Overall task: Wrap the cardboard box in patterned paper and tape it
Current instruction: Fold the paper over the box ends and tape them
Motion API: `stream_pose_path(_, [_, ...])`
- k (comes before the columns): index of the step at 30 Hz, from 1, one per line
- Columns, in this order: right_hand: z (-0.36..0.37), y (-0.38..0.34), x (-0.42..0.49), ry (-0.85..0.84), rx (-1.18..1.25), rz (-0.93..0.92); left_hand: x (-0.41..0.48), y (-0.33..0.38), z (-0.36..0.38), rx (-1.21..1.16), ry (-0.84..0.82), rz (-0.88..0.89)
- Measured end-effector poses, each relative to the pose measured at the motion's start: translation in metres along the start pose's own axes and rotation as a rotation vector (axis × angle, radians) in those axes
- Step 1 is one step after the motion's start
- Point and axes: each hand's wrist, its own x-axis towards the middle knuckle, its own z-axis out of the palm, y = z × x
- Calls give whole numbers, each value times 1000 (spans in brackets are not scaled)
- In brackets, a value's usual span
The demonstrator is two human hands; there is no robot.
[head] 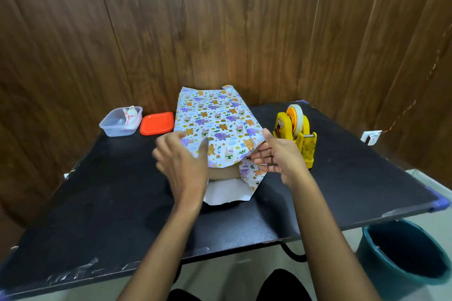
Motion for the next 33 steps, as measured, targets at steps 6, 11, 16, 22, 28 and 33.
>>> stream_pose_path(6, [13,-17,1,93,-300,-10,-9,18,33,243,-536,656])
stream_pose_path(11, [8,-28,2,20,-294,64,-2,23,35,333,-627,750])
stream_pose_path(16, [3,-28,-3,-49,-210,96,7,27,32,401,-669,863])
stream_pose_path(22, [-3,-24,-7,-116,14,152,-3,18,36,468,-470,1059])
stream_pose_path(28, [-3,-11,-11,-171,106,164,-15,11,41,528,-427,1025])
stream_pose_path(33, [-4,-6,-8,-142,127,139,-20,17,46,492,-400,1000])
